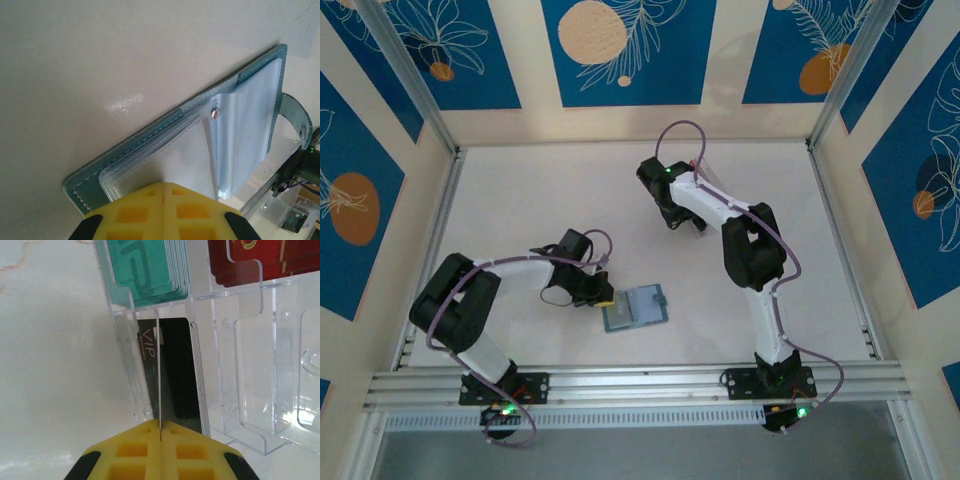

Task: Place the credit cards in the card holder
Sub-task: Pick up the credit card from the storage box.

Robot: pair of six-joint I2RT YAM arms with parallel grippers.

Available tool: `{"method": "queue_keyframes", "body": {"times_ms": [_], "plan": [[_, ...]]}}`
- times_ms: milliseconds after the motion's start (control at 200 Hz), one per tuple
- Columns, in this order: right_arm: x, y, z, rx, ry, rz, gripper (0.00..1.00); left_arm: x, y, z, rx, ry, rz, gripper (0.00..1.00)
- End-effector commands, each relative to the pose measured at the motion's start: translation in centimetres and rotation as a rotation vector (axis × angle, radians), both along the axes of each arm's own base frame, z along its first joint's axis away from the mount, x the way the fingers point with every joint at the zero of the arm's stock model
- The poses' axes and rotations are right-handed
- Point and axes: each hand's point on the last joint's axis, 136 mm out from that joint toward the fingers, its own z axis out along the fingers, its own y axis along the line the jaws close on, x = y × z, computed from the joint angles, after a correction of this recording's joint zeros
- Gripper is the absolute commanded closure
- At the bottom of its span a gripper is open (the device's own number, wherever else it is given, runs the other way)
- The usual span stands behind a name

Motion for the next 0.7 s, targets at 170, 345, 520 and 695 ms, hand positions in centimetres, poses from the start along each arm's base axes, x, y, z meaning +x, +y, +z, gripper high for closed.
{"method": "queue_keyframes", "body": {"times_ms": [170, 345, 520, 695], "plan": [[-0.5, 1.2, 3.7, 0.119, -0.022, 0.001, 1.00, -1.9, 1.6, -1.7, 0.093, 0.057, -0.003, 1.00], [-1.4, 2.5, 6.7, 0.164, -0.061, 0.032, 1.00, -1.9, 1.7, -1.5, 0.098, 0.053, -0.005, 1.00], [-4.8, 5.6, 9.3, 0.369, -0.084, 0.118, 1.00, -1.9, 1.9, -1.3, 0.113, 0.043, -0.020, 1.00], [-10.9, 10.0, 9.7, 0.798, -0.042, 0.216, 1.00, -1.9, 2.1, -1.4, 0.125, 0.040, -0.030, 1.00]]}}
